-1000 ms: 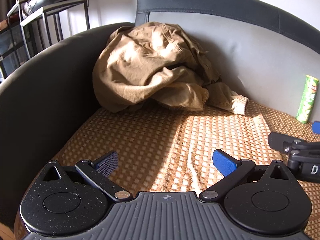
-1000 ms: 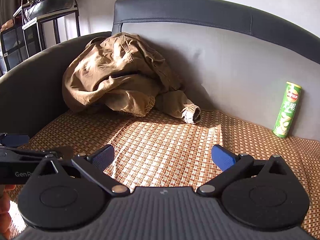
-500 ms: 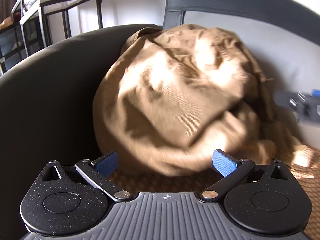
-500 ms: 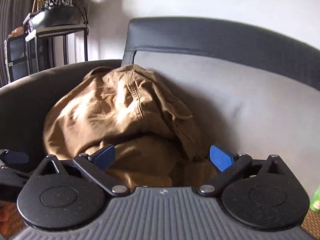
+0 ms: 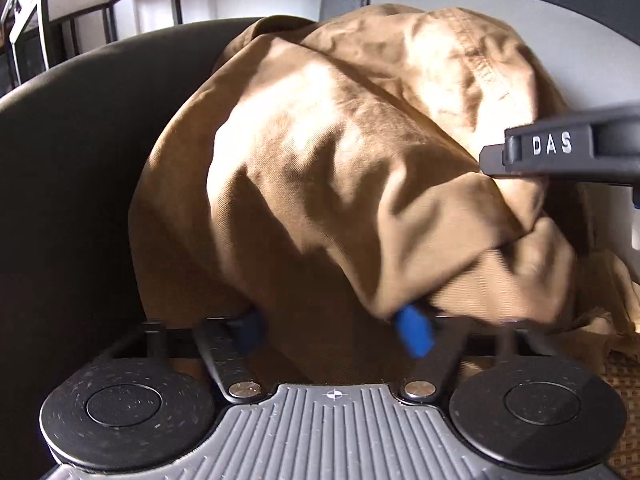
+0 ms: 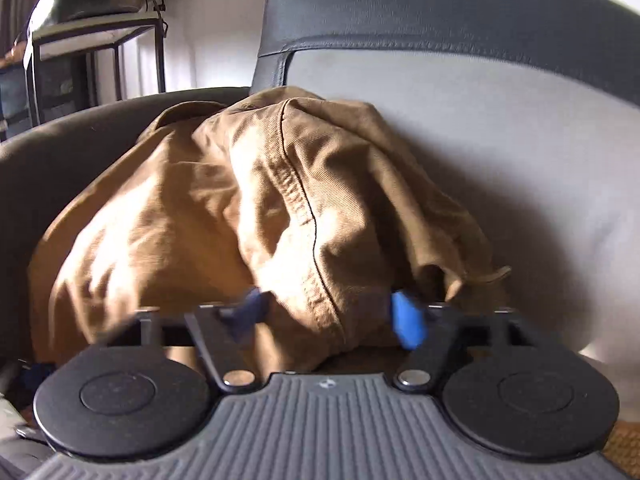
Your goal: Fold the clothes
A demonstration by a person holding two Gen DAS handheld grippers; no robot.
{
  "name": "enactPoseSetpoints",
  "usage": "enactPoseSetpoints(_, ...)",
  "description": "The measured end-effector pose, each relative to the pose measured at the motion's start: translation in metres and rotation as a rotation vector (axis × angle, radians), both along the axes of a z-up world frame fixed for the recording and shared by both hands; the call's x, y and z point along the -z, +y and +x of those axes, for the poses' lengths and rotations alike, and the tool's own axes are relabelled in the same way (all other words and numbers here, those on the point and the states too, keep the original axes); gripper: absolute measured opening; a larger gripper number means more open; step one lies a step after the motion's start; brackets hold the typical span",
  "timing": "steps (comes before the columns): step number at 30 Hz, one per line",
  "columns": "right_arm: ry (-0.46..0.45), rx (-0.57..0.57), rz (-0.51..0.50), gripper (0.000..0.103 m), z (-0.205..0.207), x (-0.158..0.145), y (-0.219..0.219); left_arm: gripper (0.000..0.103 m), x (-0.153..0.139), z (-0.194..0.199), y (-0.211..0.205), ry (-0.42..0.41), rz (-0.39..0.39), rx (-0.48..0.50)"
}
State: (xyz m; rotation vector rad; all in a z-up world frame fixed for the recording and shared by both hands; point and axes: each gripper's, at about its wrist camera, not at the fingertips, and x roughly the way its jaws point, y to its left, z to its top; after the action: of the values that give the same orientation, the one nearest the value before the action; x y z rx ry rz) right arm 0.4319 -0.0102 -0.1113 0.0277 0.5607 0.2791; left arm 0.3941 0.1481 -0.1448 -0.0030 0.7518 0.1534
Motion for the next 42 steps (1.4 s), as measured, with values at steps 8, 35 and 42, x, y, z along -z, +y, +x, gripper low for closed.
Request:
enactPoseSetpoints(8,0.016,-0.018,0.103,0.010,-0.037,-0.047,-0.036,0.001,-0.066,-0.033,-0.008,-0.028,-0.067,0.019)
enactPoseSetpoints(35,0.195,0.178,0.096,0.006,-0.598,-0.098,-0.307,0.004,-0.077,-0.477,-0.210,0.230,-0.318,0.708)
enactPoseSetpoints(42,0.530,0.276,0.119,0.010,-0.597,0.029,-0.300,0.024,-0.001,-0.479,-0.238,0.333,-0.083,0.699)
